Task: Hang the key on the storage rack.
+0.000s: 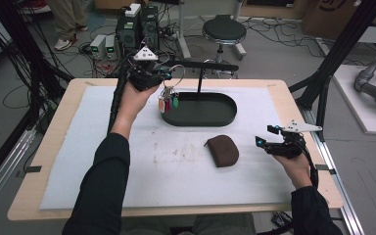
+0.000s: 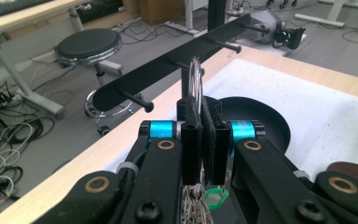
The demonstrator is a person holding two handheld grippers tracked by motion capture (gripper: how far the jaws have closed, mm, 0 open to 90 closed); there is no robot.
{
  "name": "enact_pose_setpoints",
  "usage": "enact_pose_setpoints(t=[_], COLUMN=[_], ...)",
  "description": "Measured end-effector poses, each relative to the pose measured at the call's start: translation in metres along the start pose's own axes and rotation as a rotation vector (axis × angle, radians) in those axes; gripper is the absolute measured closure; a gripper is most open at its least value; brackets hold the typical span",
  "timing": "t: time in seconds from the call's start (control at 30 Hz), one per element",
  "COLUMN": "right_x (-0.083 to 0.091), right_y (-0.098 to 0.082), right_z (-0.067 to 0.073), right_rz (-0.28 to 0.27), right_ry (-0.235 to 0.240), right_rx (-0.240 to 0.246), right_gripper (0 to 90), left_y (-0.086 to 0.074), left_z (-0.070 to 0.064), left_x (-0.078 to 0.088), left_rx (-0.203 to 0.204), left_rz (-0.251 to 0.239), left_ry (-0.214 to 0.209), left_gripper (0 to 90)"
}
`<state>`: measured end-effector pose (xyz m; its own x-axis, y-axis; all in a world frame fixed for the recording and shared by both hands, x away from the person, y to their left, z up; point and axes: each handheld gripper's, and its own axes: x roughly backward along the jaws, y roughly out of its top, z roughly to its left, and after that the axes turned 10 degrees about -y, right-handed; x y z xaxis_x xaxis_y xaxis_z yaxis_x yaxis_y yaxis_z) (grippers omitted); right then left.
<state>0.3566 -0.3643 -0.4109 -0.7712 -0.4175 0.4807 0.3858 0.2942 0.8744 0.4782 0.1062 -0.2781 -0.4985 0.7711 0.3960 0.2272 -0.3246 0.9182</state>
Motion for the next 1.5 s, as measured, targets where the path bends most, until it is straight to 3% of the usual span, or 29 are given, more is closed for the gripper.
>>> enact_pose_setpoints(t=[0.17,0.43,0.73,1.03,1.5], right_x=[0.000,-0.002,-0.002,-0.002,-0.002], right_y=[0.000,0.000,0.000,0.000,0.000], right_z=[0.000,0.000,0.000,0.001,0.000], right_rz=[0.000,0.002,-0.001,-0.001,0.000], right_ry=[0.003,0.005,0.002,0.003,0.006], right_rx=[-0.004,0.005,0.008,0.009,0.010], right_gripper=[25.8,25.9,26.0,26.0,26.0], left_y=[-0.007,-0.013,-0.019,-0.032,-0.036], left_z=[0.012,0.023,0.029,0.034,0.032], left_x=[-0.012,-0.016,-0.018,-0.019,-0.023], left_rx=[0.022,0.050,0.067,0.110,0.104], left_rz=[0.001,-0.004,-0.015,-0.032,0.005], left_ry=[0.032,0.061,0.077,0.090,0.135], left_gripper=[86.7,86.6,86.6,86.4,81.2])
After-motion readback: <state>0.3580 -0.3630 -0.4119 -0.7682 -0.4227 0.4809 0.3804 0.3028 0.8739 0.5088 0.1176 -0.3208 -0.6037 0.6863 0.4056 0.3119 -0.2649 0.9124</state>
